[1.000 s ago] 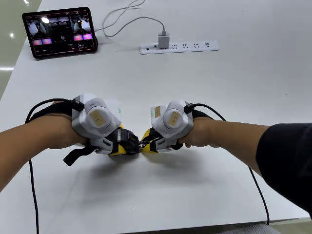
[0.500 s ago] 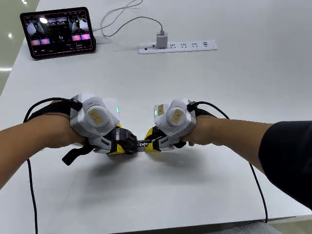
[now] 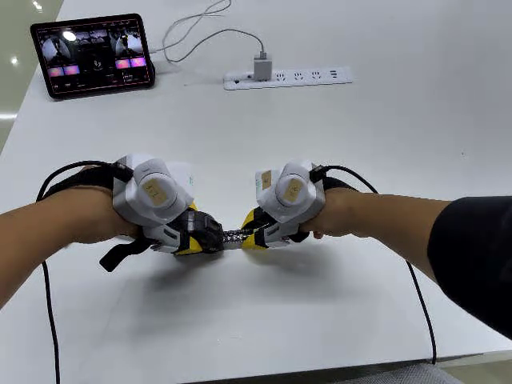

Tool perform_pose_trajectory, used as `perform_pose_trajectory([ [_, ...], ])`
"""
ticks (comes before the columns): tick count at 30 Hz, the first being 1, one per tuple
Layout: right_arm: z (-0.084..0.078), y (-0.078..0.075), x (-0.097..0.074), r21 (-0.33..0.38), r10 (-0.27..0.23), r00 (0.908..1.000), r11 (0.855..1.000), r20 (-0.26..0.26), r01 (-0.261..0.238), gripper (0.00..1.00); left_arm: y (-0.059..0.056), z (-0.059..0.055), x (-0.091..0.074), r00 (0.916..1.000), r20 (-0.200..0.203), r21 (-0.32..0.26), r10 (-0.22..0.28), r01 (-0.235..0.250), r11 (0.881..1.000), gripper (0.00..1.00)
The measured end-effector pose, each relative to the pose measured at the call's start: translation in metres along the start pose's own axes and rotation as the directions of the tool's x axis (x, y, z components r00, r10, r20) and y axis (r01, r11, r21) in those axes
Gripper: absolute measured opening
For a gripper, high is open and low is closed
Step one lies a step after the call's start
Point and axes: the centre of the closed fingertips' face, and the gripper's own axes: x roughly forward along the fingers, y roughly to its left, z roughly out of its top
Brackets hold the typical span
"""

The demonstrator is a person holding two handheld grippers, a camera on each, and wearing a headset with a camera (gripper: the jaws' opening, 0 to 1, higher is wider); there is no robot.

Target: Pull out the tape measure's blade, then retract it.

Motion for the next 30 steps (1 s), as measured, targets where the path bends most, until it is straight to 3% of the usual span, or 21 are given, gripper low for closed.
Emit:
perform_pose_trajectory([
  [30,-0.012,-0.001,-0.012,0.012,-0.009,0.9998,1.000,-0.018,0.009,0.10,0.002,-0.002,0.001,1.0000,-0.005,-0.002,0.002,-0.002,1.000,0.30],
])
